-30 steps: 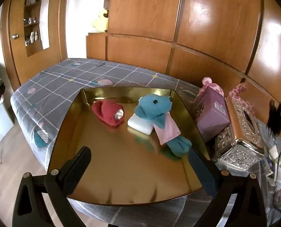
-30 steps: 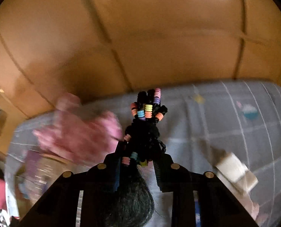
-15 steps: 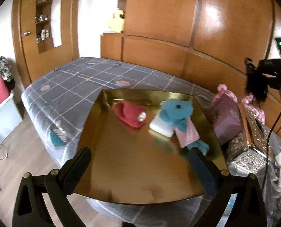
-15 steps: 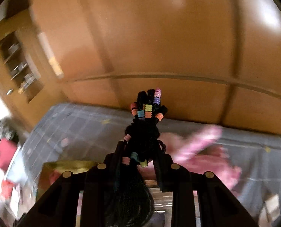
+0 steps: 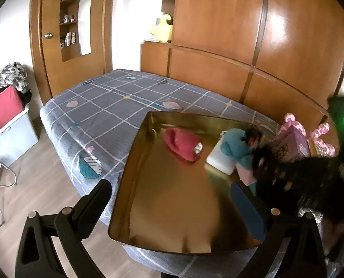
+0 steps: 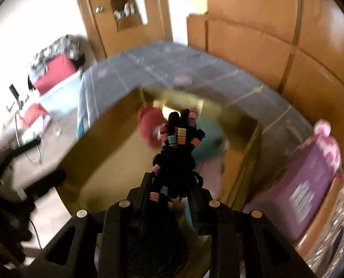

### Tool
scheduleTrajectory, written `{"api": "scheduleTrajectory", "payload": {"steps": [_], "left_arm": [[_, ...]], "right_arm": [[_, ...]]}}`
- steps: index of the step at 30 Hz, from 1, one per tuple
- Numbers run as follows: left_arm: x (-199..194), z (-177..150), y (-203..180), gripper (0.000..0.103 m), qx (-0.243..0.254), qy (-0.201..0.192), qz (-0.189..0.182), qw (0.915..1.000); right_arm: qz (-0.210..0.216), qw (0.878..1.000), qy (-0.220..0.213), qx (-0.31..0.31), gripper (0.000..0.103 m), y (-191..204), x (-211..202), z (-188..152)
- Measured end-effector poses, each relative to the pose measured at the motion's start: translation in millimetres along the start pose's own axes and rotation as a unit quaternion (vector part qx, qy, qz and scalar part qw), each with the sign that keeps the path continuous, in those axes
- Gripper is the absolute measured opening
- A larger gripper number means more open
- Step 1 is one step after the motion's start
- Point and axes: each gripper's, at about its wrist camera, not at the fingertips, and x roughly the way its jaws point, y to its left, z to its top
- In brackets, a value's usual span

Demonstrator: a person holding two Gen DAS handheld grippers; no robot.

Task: Organize soft objects
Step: 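Carry the hair tie over the gold tray and open the right tool, then move both tools back over the pile of white cloths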

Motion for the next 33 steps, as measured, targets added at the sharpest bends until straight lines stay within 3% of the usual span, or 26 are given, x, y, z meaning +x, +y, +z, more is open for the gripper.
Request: {"api": "scheduleTrajectory", "payload": {"steps": [3, 7, 20, 33], "left_arm": [[-0.3, -2.3, -5.6, 0.103, 0.008, 0.002, -0.004, 1.0], [-0.7, -4.4, -12.4, 0.103, 0.015, 0.006, -0.008, 0.9998], [-8.8, -10.1, -35.5, 0.103, 0.042, 0.006, -0.027, 0.9987], [-21.1, -12.1, -68.3, 0.103, 0.08, 0.002, -0.064, 0.9947]], "right_arm": [[-0.01, 1.0, 0.023, 0.002, 0.032, 3.2, 11.4, -17.5], [-0.041, 0.999, 0.023, 0.012, 0.035, -2.6, 6.4, -33.6], [-0.059, 0.995, -0.049, 0.07, 0.041, -19.2, -50.9, -48.3], [-0.101, 0.979, -0.114, 0.136, 0.042, -56.4, -125.0, -92.9]]}}
